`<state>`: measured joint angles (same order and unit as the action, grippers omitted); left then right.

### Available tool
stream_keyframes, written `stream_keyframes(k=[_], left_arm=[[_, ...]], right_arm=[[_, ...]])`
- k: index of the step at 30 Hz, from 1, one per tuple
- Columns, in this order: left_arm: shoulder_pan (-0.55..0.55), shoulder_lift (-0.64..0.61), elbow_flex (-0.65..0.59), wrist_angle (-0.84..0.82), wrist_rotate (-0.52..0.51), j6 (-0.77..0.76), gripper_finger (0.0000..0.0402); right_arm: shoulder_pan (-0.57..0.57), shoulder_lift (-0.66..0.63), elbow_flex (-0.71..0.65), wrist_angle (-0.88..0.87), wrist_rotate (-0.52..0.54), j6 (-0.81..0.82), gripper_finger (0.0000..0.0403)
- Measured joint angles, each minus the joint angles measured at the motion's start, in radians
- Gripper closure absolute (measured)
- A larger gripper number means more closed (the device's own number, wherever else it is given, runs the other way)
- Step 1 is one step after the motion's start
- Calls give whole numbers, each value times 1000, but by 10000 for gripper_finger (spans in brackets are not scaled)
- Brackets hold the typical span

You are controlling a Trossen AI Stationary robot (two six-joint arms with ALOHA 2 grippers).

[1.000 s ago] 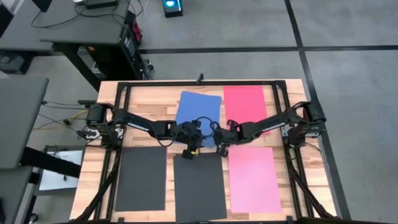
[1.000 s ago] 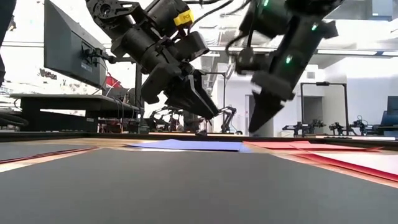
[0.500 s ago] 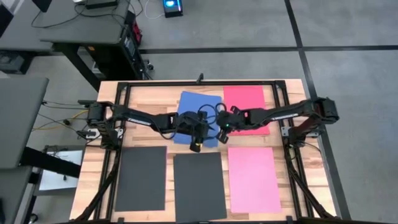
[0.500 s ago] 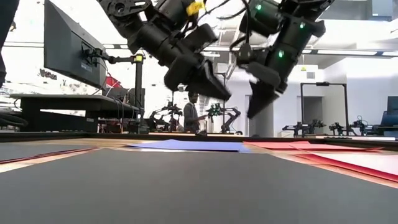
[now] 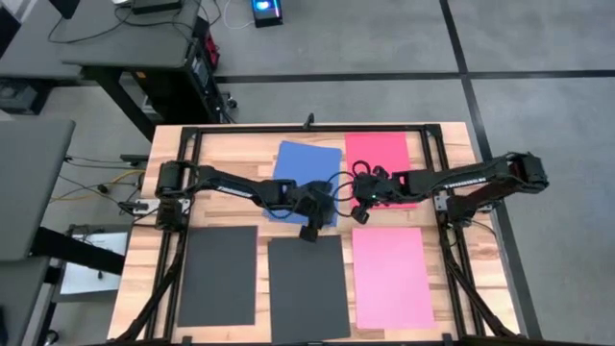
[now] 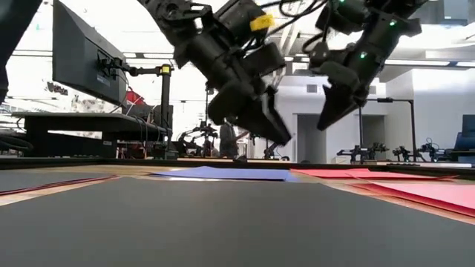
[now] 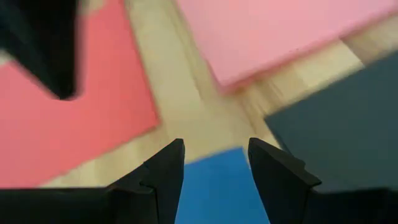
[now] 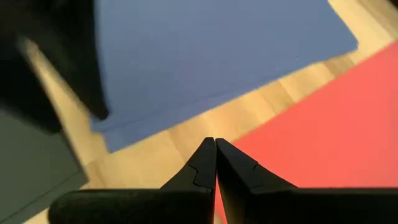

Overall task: Organize paper
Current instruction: Stack the blue paper on top of the blue paper

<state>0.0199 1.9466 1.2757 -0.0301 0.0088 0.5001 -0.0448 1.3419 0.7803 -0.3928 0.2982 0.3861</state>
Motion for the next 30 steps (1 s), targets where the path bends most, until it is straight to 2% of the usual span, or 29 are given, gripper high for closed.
stream_keyframes(k=[4,10,17,20,23,30], left_arm=[[6,-8,37,-71,-6,-23,240],[2,-19,42,-109,-5,-47,240],[2,-19,41,-245,-25,-77,240],[-2,-14,41,-266,-27,-73,240],[-8,6,29,-267,-30,-56,240],[-12,25,28,-257,-29,-60,240]], right_arm=[[11,-24,-17,44,1,-24,403],[12,9,-16,75,-7,-32,403],[11,22,-16,96,-7,-149,403],[10,23,-16,96,-7,-118,403],[10,55,-15,91,-7,-51,403],[9,206,-7,94,-20,-44,403]])
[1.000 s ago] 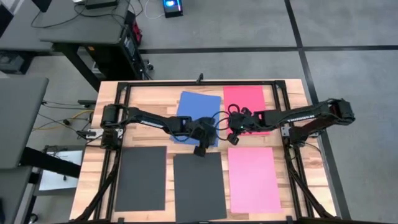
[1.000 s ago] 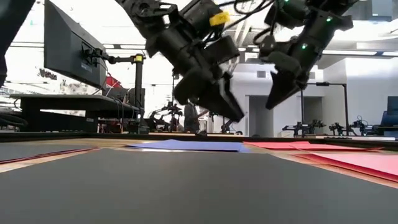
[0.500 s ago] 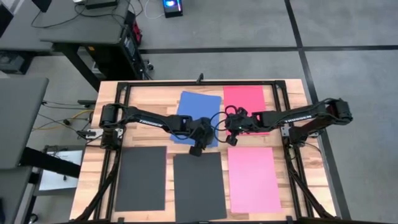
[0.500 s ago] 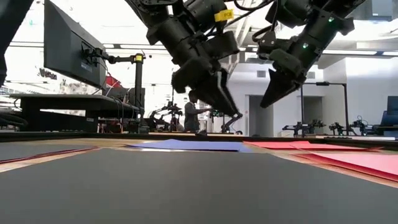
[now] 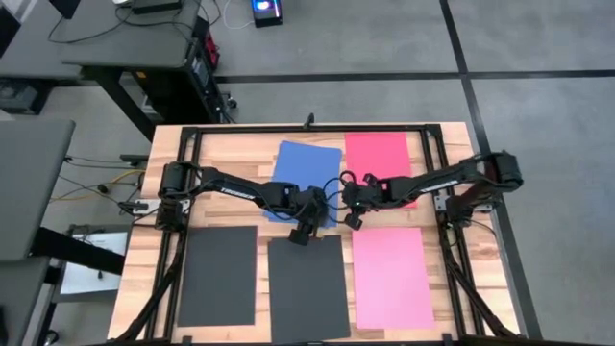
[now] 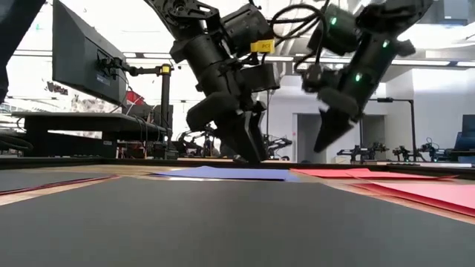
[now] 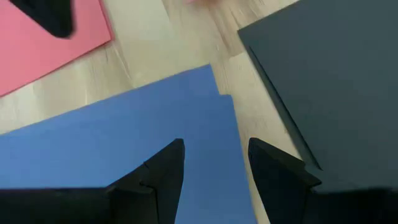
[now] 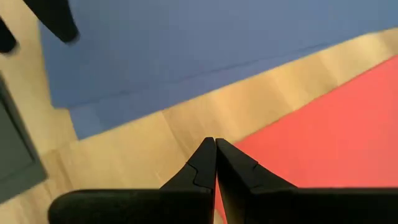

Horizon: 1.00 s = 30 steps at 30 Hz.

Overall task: Organize paper
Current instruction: Stack the blue paper on top of the blue paper

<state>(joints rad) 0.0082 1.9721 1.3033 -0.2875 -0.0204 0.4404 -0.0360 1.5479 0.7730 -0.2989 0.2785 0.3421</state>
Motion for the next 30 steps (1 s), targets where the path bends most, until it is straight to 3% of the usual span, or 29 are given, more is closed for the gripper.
stream_keyframes(k=[10,30], left_arm=[[-22,11,-3,-8,14,0,240],[-4,94,-2,163,-46,22,240]], right_arm=[[-34,168,55,86,-117,0,403],[-51,191,62,98,-165,24,403]])
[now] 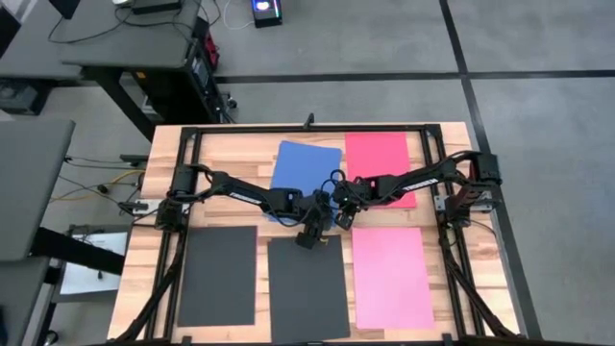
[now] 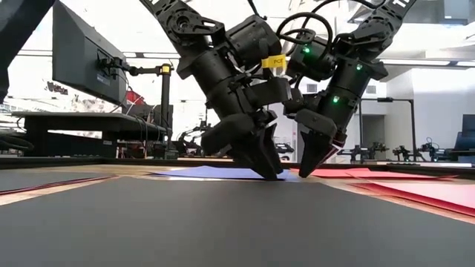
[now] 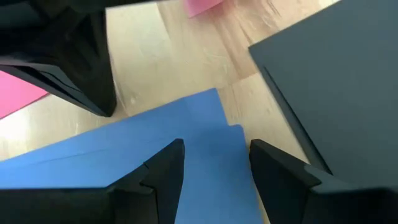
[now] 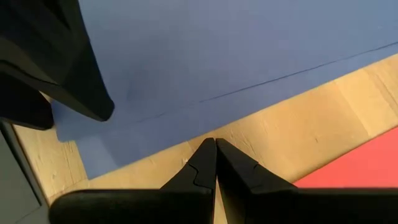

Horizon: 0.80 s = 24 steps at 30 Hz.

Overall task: Organize paper
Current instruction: Stack the blue paper on top of the blue paper

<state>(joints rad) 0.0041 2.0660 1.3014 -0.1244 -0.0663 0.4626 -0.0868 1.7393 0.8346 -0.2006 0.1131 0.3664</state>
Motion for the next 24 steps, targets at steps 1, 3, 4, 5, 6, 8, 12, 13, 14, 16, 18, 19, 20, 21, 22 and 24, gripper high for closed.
stream_keyframes(k=[1,3,4,5,6,8,12,13,14,16,18,19,20,21,22,24], left_arm=[[0,1,0,6,-2,0,240],[0,1,-1,16,-7,1,240],[0,2,-1,21,-8,1,240],[0,2,-1,27,-8,0,240],[1,3,-2,34,-9,0,240],[1,3,-3,51,-12,2,240],[1,5,-3,87,-15,16,240],[1,5,-3,91,-15,15,240],[1,5,-3,93,-15,15,240],[2,5,-4,100,-16,16,240],[2,5,-5,110,-17,16,240],[3,5,-5,114,-17,16,240],[3,5,-5,119,-17,16,240],[4,5,-5,122,-17,16,240],[4,5,-5,124,-17,16,240],[4,5,-5,132,-17,14,240]], right_arm=[[0,0,0,-2,-1,0,403],[0,0,0,0,-1,-2,403],[0,1,0,2,-2,-6,403],[0,1,-1,5,-5,-17,403],[0,1,-1,8,-6,-27,403],[0,1,-2,10,-7,-48,403],[0,1,-2,18,-12,-76,403],[0,1,-2,20,-12,-77,403],[0,2,-3,24,-12,-77,403],[0,2,-3,27,-12,-79,403],[0,2,-3,27,-12,-84,403],[0,2,-3,28,-12,-86,403],[0,2,-4,28,-12,-87,403],[0,2,-4,28,-12,-87,403],[-1,2,-4,28,-12,-87,403],[-1,2,-4,28,-12,-87,403]])
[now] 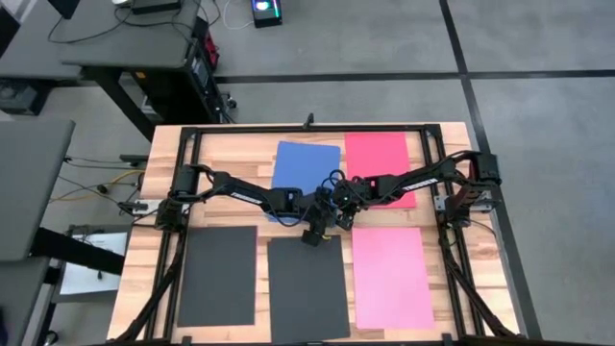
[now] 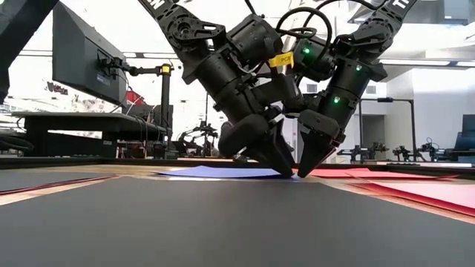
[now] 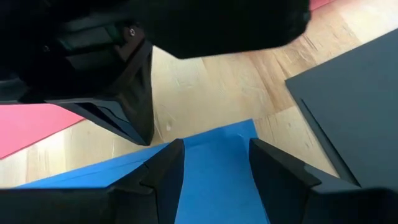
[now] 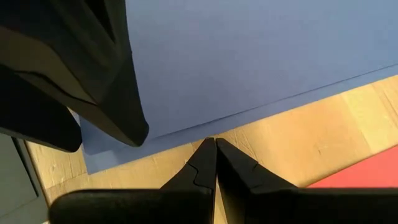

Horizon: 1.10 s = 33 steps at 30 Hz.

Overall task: Organize paper
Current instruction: Stack the blue paper on top of the blue paper

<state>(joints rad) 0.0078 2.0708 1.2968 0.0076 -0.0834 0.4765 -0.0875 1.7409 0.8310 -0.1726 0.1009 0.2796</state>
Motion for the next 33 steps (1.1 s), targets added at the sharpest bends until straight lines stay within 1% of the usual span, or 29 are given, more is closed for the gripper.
stream_keyframes(k=[6,11,16,22,25,28,33], left_arm=[[-3,-4,0,4,4,-11,240],[-16,-55,0,-20,18,-11,240],[-27,-133,9,-104,38,-32,240],[-28,-212,6,-302,32,-92,240],[-23,-230,7,-411,26,-124,240],[-7,-223,5,-500,18,-146,240],[14,-240,5,-523,11,-180,240]], right_arm=[[0,0,0,0,0,-1,403],[-8,1,0,7,0,-1,403],[-5,-3,3,17,3,0,403],[-5,-3,2,37,5,0,403],[-4,-3,2,59,0,1,403],[-3,-4,2,58,-2,1,403],[-4,-5,2,56,-2,1,403]])
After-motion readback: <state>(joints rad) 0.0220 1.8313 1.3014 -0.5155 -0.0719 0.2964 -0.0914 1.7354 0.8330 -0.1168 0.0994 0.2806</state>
